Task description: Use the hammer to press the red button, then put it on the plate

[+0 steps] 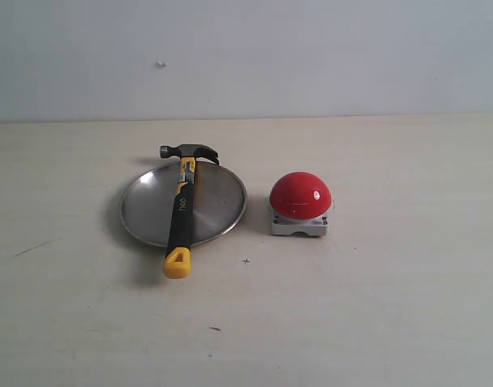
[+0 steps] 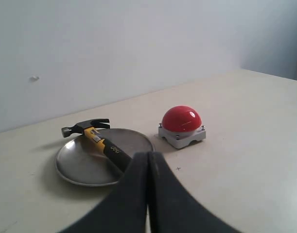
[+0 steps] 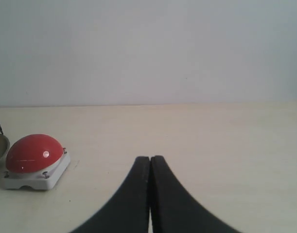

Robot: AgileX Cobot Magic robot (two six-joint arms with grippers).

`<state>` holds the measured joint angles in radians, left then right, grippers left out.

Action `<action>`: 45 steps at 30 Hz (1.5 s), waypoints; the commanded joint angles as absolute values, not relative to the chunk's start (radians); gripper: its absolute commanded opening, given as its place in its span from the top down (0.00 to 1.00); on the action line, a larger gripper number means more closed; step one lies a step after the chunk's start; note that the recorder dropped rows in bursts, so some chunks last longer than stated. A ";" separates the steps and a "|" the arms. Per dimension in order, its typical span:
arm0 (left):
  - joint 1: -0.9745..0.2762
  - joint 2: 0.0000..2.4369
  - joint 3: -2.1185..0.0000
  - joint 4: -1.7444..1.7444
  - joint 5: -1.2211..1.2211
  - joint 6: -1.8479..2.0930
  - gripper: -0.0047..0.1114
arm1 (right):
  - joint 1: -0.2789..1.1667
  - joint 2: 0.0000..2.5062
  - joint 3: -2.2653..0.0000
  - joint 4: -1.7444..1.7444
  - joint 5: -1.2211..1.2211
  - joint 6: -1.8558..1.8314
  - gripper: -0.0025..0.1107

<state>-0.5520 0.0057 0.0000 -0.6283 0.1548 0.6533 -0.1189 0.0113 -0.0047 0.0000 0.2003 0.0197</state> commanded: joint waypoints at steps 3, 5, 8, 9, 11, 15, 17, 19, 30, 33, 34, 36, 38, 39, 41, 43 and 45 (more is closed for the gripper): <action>-0.558 0.000 0.000 -0.640 0.148 0.650 0.96 | -0.125 0.000 0.000 0.000 0.225 0.029 0.98; -0.558 0.000 0.000 -0.640 0.148 0.650 0.96 | -0.125 0.000 0.000 0.000 0.225 0.029 0.98; -0.558 0.000 0.000 -0.640 0.148 0.650 0.96 | -0.125 0.000 0.000 0.000 0.225 0.029 0.98; -0.558 0.000 0.000 -0.640 0.148 0.650 0.96 | -0.125 0.000 0.000 0.000 0.225 0.029 0.98; -0.558 0.000 0.000 -0.640 0.148 0.650 0.96 | -0.125 0.000 0.000 0.000 0.227 0.029 0.98; -0.558 0.000 0.000 -0.640 0.148 0.650 0.96 | -0.125 0.000 0.000 0.000 0.230 0.031 0.98; -0.558 0.000 0.000 -0.640 0.148 0.650 0.96 | -0.125 0.000 0.000 0.000 0.231 0.031 0.98; -0.558 0.000 0.000 -0.588 0.148 0.650 0.96 | -0.125 0.000 0.000 0.000 0.231 0.031 0.98; -0.558 0.000 0.000 0.109 0.196 0.650 0.96 | -0.125 0.000 0.000 0.000 0.231 0.028 0.98; -0.558 0.000 0.000 0.109 0.185 0.650 0.96 | -0.125 0.000 0.000 0.000 0.231 0.028 0.98; -0.558 0.000 0.000 0.107 0.187 0.642 0.96 | -0.125 0.000 0.000 0.000 0.231 0.028 0.98; -0.558 0.000 0.000 0.091 0.185 0.575 0.96 | -0.125 0.000 0.000 0.000 0.231 0.029 0.98; -0.558 0.000 0.000 0.091 0.185 0.476 0.96 | -0.125 0.000 0.000 0.000 0.233 0.029 0.98; -0.558 0.000 0.000 0.091 0.185 0.430 0.96 | -0.125 0.000 0.000 0.000 0.233 0.029 0.98; -0.558 0.000 0.000 0.091 0.185 0.329 0.96 | -0.125 0.000 0.000 0.000 0.233 0.029 0.98; -0.558 0.000 0.000 0.091 0.185 0.183 0.96 | -0.125 0.000 0.000 0.000 0.233 0.029 0.98; -0.558 0.000 0.000 0.091 0.190 0.101 0.96 | -0.125 0.000 0.000 0.000 0.233 0.029 0.98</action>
<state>-0.5520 0.0057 0.0000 0.1012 0.1921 0.2474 -0.1189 0.0068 -0.0047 0.0000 0.2283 0.0293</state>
